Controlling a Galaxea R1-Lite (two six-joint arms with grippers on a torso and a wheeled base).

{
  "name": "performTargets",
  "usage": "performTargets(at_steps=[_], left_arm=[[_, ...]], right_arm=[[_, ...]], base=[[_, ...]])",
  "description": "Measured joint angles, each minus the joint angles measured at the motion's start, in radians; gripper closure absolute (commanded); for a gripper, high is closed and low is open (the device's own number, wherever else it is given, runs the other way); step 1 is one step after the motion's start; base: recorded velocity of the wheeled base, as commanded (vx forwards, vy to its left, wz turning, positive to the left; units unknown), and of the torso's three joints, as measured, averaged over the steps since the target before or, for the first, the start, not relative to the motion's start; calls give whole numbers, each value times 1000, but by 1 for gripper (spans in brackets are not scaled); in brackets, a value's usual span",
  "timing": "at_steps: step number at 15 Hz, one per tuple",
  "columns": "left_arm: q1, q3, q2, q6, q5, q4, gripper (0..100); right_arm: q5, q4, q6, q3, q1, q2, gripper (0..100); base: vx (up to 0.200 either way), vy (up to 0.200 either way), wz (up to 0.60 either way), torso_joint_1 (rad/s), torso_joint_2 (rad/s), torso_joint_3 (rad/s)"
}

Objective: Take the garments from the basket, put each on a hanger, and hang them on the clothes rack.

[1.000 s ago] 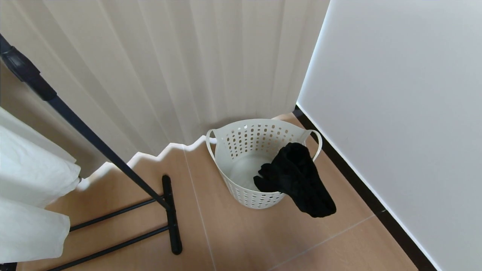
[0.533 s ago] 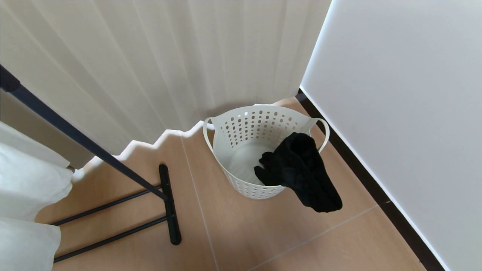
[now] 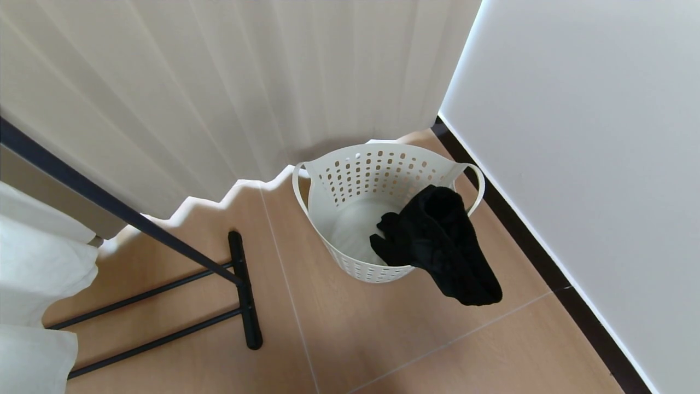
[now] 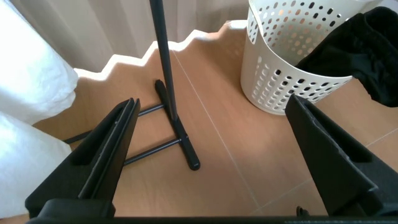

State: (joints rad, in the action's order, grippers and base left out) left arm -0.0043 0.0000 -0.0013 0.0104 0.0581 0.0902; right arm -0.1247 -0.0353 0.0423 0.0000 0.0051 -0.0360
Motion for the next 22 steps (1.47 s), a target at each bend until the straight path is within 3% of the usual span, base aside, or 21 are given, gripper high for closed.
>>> performTargets(at_steps=[4, 9, 10, 12, 15, 17, 19, 22], left_arm=[[0, 0, 0, 0, 0, 0, 0], [1, 0, 0, 0, 0, 0, 0], [1, 0, 0, 0, 0, 0, 0], [0, 0, 0, 0, 0, 0, 0], [1, 0, 0, 0, 0, 0, 0], [1, 0, 0, -1, -1, 0, 0], [1, 0, 0, -1, -3, 0, 0], [1, 0, 0, -1, -6, 0, 0]], right_arm=[[-54, -28, 27, -90, 34, -273, 0], [-93, -126, 111, -348, 56, -823, 0], [-94, -141, 164, -414, 57, -936, 0], [-92, -159, 351, -583, 61, -1162, 0], [-88, -175, 768, -836, 69, -1434, 0], [-81, -182, 970, -928, 94, -1548, 0], [-17, -196, 1039, -967, 153, -1627, 0], [142, -241, 1023, -1030, 251, -1720, 0]], base=[[0, 0, 0, 0, 0, 0], [0, 0, 0, 0, 0, 0], [0, 0, 0, 0, 0, 0], [0, 0, 0, 0, 0, 0], [0, 0, 0, 0, 0, 0], [0, 0, 0, 0, 0, 0], [0, 0, 0, 0, 0, 0], [0, 0, 0, 0, 0, 0]])
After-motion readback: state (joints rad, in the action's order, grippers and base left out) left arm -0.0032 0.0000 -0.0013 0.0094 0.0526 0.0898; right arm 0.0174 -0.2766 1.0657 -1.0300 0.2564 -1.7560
